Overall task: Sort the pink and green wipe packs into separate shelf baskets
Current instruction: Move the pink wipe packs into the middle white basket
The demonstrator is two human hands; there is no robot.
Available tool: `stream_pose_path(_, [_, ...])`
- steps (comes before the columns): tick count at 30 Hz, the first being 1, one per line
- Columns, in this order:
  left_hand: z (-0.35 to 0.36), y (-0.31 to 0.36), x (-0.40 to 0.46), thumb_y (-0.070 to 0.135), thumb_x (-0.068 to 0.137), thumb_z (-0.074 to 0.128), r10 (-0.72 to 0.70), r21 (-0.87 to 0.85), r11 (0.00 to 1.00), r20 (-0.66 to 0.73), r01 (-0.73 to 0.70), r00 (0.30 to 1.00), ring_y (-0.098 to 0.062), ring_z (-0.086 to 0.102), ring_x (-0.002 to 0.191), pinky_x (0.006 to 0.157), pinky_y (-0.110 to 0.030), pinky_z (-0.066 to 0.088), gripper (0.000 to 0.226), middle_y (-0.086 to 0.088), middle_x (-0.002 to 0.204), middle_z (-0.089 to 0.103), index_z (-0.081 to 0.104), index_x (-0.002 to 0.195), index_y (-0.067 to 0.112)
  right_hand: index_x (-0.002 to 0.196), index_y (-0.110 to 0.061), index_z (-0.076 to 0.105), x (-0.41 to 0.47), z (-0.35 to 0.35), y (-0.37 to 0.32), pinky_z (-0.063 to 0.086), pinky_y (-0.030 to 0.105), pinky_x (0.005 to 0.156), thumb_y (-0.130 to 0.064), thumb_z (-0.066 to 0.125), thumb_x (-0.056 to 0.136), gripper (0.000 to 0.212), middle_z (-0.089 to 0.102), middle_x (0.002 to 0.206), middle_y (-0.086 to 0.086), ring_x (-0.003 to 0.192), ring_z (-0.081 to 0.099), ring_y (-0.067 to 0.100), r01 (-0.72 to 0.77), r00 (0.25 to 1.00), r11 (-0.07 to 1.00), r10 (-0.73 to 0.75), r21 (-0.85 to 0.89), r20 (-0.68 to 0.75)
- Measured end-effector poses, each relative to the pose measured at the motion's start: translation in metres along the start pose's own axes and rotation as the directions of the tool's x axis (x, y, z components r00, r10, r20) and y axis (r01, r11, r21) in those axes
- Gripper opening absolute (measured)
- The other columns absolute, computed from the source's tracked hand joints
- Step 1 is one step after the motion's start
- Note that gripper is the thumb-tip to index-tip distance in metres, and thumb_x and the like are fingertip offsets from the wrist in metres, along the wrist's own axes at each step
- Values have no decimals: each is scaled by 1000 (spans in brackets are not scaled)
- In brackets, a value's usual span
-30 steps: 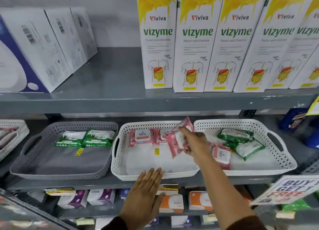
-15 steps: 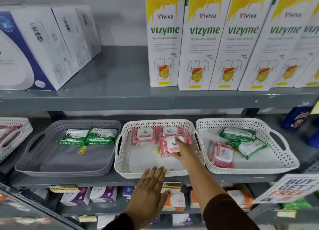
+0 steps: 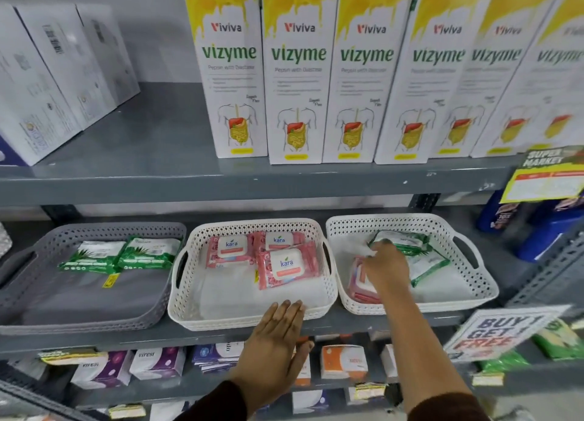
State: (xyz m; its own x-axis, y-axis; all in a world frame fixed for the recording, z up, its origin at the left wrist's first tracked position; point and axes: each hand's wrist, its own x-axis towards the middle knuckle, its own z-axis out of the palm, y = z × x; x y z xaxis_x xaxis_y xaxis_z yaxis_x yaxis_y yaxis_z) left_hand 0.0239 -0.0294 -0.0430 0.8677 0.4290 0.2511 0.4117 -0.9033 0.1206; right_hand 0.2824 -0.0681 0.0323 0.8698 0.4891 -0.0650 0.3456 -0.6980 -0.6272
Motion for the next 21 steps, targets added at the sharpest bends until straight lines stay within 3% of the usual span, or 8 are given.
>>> stream_pose_path(3, [5,10,9,51,103,22,-23,-6,1000,2,23,1000,-19,43,135,112,-49,27,61,-4,145,50,45,143,11,105,-4,64,18,-12,29,43,31,61,-20,53,94,22,64,78,6,66,56,20,-109,990,971,125,-214,65])
stream_pose_path(5, [7,13,11,50,103,20,-26,-20,999,-5,26,1000,-20,42,136,115,-46,26,62,-5,145,49,44,143,10,102,-9,63,20,-9,34,43,30,64,-52,54,91,45,56,70,0,71,55,21,-117,979,961,154,-250,136])
stream_pose_path(7, [8,14,11,50,103,19,-24,-23,999,0,24,1000,-21,40,137,118,-39,21,62,-6,147,47,43,144,10,99,-17,59,16,3,34,41,26,62,-67,63,77,55,54,73,-2,76,54,22,-85,973,954,142,-289,184])
stream_pose_path(10, [8,10,7,50,103,21,0,-4,1000,21,0,1000,-19,30,142,119,-37,12,60,-3,153,38,34,149,14,100,-14,64,9,20,39,34,22,51,-58,77,64,59,58,76,-4,68,53,19,-127,982,968,154,-215,110])
stream_pose_path(14, [5,-1,3,49,103,21,26,-5,1000,42,-25,999,-16,20,145,117,-34,8,59,-1,157,29,25,152,17,70,-14,60,6,24,42,41,23,50,-50,81,62,43,60,63,0,55,53,16,-168,986,977,168,-135,-7])
stream_pose_path(18, [3,-10,-5,48,104,20,13,-8,1000,53,-13,999,-15,12,147,117,-38,12,59,-1,159,21,20,153,15,94,-8,65,3,18,45,56,35,65,-39,83,60,50,69,86,10,79,66,29,-81,992,996,76,-40,-100])
stream_pose_path(21, [-2,-25,-16,48,104,18,-2,-29,1000,52,3,999,-14,10,147,116,-40,14,59,0,160,21,19,154,15,108,-10,62,2,9,36,58,46,76,-35,84,60,59,69,101,12,91,66,34,48,986,997,-37,65,-159])
